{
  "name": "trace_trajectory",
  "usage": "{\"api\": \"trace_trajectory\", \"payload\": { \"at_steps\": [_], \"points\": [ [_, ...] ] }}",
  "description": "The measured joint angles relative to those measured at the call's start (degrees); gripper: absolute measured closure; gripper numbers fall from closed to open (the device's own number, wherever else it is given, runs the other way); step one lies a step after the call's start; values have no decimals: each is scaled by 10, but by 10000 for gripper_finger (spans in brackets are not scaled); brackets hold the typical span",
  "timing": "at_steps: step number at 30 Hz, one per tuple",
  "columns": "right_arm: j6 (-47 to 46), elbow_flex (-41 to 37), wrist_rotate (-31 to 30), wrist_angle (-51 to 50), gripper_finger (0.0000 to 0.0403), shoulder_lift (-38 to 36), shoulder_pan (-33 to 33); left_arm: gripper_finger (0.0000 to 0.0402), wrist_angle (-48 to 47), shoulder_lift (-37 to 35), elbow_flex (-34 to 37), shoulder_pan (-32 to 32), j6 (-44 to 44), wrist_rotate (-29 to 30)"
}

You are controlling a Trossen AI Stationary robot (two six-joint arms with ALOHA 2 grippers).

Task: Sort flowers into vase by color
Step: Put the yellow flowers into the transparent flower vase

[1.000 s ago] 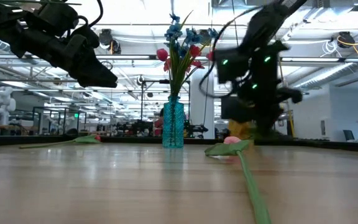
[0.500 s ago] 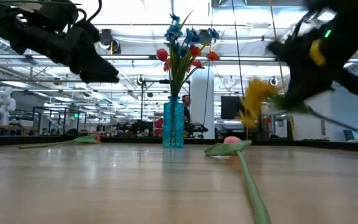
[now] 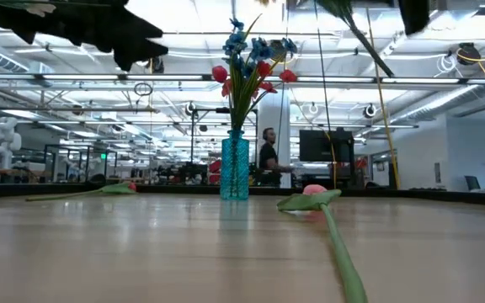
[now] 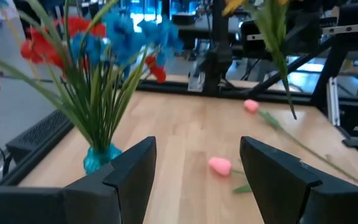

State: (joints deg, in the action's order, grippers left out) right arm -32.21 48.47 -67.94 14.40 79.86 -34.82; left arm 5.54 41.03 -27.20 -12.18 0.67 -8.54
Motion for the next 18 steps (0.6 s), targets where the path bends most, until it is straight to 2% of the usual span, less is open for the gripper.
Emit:
{"api": "trace_trajectory", "payload": {
  "at_steps": [4,6,9,13,18],
  "points": [
    [212,0,24,179,395,24,26,162,0,-16,0,4,4,0],
    [289,0,95,264,395,39,58,162,0,-18,0,4,4,0],
    [329,4,244,354,395,63,119,162,3,-18,0,4,4,-1],
    [330,53,349,330,395,95,187,162,23,-18,0,4,4,-18],
    [336,170,453,240,395,152,235,162,61,-18,0,4,5,-75]
  ]
}}
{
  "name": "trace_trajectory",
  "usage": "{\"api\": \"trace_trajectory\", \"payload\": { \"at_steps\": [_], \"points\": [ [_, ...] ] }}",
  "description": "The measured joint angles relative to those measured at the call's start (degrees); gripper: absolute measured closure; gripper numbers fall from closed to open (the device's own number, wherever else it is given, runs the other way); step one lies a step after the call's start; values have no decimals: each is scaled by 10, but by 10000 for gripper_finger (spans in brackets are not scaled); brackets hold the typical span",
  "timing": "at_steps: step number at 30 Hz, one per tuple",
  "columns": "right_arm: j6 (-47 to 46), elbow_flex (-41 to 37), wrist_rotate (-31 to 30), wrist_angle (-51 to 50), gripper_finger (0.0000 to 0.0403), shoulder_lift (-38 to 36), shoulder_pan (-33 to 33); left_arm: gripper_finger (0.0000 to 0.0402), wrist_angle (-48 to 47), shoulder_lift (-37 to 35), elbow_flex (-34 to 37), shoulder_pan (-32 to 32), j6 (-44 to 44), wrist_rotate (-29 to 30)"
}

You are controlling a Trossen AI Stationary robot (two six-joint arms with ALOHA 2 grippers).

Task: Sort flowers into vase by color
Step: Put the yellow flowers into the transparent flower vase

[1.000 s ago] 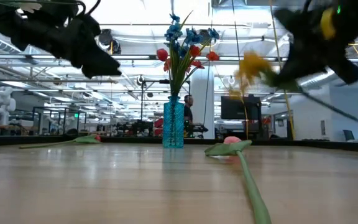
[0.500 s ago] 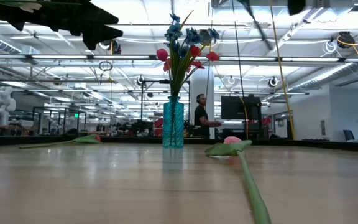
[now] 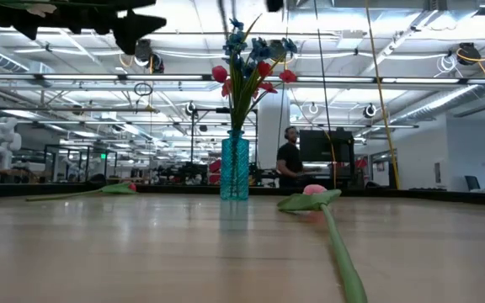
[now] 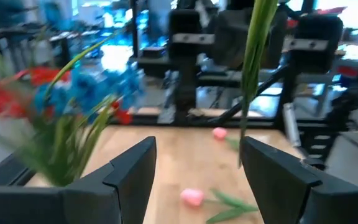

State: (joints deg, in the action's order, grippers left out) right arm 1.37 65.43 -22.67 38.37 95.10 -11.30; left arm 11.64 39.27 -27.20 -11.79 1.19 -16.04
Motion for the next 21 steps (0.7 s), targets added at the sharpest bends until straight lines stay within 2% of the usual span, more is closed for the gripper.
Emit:
{"api": "trace_trajectory", "payload": {
  "at_steps": [4,8,21],
  "points": [
    [12,93,7,-83,395,50,17,162,36,0,0,0,0,-39],
    [14,153,28,-131,395,90,28,162,60,0,0,5,0,-43],
    [-14,173,53,-136,395,110,50,162,134,6,0,37,0,-44]
  ]
}}
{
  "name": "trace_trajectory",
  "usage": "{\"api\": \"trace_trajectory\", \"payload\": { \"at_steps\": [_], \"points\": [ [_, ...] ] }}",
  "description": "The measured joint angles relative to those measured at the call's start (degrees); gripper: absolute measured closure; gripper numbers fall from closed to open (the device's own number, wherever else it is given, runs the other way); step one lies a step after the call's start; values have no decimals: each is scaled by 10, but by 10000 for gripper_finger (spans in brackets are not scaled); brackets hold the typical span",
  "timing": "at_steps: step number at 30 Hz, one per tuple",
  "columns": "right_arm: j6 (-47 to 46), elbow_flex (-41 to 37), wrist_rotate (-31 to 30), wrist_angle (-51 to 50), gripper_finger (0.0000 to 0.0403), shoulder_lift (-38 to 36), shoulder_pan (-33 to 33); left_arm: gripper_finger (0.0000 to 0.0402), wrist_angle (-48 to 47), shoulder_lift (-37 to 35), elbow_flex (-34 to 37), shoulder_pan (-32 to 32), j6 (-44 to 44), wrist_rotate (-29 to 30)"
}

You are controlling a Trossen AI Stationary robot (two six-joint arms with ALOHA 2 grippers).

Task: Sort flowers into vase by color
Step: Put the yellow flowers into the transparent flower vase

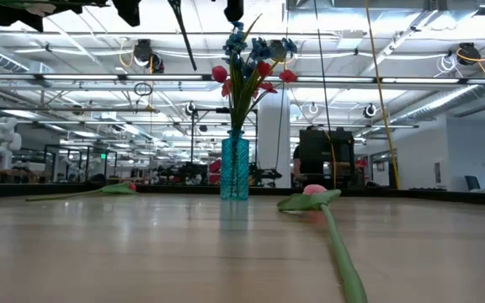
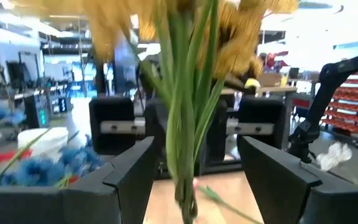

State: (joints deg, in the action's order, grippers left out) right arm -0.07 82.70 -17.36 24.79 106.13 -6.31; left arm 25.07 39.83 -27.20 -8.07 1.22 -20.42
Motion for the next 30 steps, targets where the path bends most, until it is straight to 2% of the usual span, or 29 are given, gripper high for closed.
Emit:
{"api": "trace_trajectory", "payload": {
  "at_steps": [10,16,20,28,30],
  "points": [
    [-8,0,8,-12,395,0,10,162,82,66,0,15,2,10],
    [-9,0,8,-16,395,0,11,172,110,91,0,14,34,44],
    [-17,0,8,-18,395,0,10,216,110,92,0,14,35,48],
    [-24,0,9,-37,395,0,11,371,107,92,0,14,43,47],
    [-24,0,9,-41,395,0,11,387,106,93,1,14,43,43]
  ]
}}
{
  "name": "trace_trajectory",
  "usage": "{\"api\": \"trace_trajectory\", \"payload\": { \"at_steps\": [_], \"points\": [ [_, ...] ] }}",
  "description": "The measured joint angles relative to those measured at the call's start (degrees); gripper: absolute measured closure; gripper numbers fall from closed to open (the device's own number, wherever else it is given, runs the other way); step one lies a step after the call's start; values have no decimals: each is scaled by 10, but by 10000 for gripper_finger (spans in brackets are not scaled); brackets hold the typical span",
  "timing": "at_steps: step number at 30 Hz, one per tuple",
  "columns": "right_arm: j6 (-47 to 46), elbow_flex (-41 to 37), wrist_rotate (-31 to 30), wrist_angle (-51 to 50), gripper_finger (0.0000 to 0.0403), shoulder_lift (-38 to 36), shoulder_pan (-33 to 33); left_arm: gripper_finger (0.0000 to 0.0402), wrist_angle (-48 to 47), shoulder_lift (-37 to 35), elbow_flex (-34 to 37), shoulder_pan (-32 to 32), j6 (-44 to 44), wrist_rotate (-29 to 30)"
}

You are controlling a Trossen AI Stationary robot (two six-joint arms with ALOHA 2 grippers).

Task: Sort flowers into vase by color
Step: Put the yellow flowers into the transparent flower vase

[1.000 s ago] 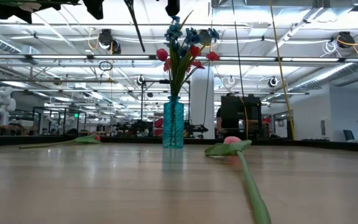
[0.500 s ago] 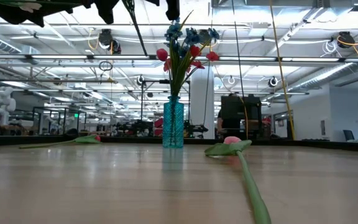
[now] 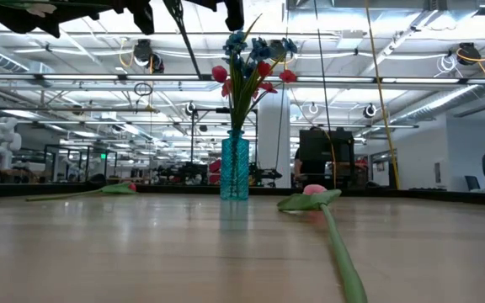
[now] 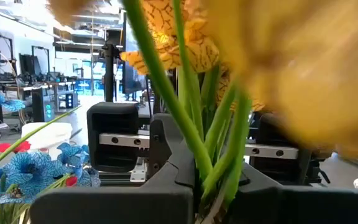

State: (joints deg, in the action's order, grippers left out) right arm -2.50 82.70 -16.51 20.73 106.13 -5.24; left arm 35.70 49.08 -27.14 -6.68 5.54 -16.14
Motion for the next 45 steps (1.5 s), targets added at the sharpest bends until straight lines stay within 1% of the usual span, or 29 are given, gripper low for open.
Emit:
{"api": "trace_trajectory", "payload": {
  "at_steps": [4,7,10,12,15,17,19,21,23,26,29,32,35,38,42,45],
  "points": [
    [0,0,0,-3,394,0,0,386,-4,0,0,0,0,-2],
    [-18,0,0,-7,379,-2,0,390,-5,-1,0,0,0,-2],
    [-24,0,-1,-46,347,-16,0,391,-9,-9,0,0,0,-2],
    [-29,0,-19,-79,322,-28,-1,391,-19,-19,0,-2,0,-2],
    [-35,0,-47,-141,285,-47,-1,391,-47,-40,0,-9,2,-7],
    [-57,-1,-48,-195,264,-66,-1,391,-85,-61,-6,-18,2,-9],
    [-113,0,-51,-261,251,-87,-2,391,-153,-81,-25,-27,2,1],
    [-181,0,-57,-350,246,-110,-6,392,-229,-98,-50,-31,1,15],
    [-246,-5,-93,-427,246,-123,-18,392,-299,-112,-81,-31,-2,41],
    [-337,-33,-160,-520,253,-136,-52,392,-399,-124,-125,-30,-3,78],
    [-431,-76,-196,-566,258,-148,-100,392,-487,-132,-158,-26,2,109],
    [-516,-130,-222,-566,259,-159,-147,392,-557,-141,-187,-16,24,149],
    [-602,-185,-249,-557,259,-167,-185,392,-608,-154,-204,0,56,192],
    [-691,-233,-257,-557,259,-170,-213,392,-648,-167,-210,25,104,239],
    [-784,-289,-258,-548,259,-170,-239,392,-700,-168,-210,84,160,313],
    [-832,-319,-258,-531,259,-169,-254,392,-685,-163,-210,141,181,355]
  ]
}}
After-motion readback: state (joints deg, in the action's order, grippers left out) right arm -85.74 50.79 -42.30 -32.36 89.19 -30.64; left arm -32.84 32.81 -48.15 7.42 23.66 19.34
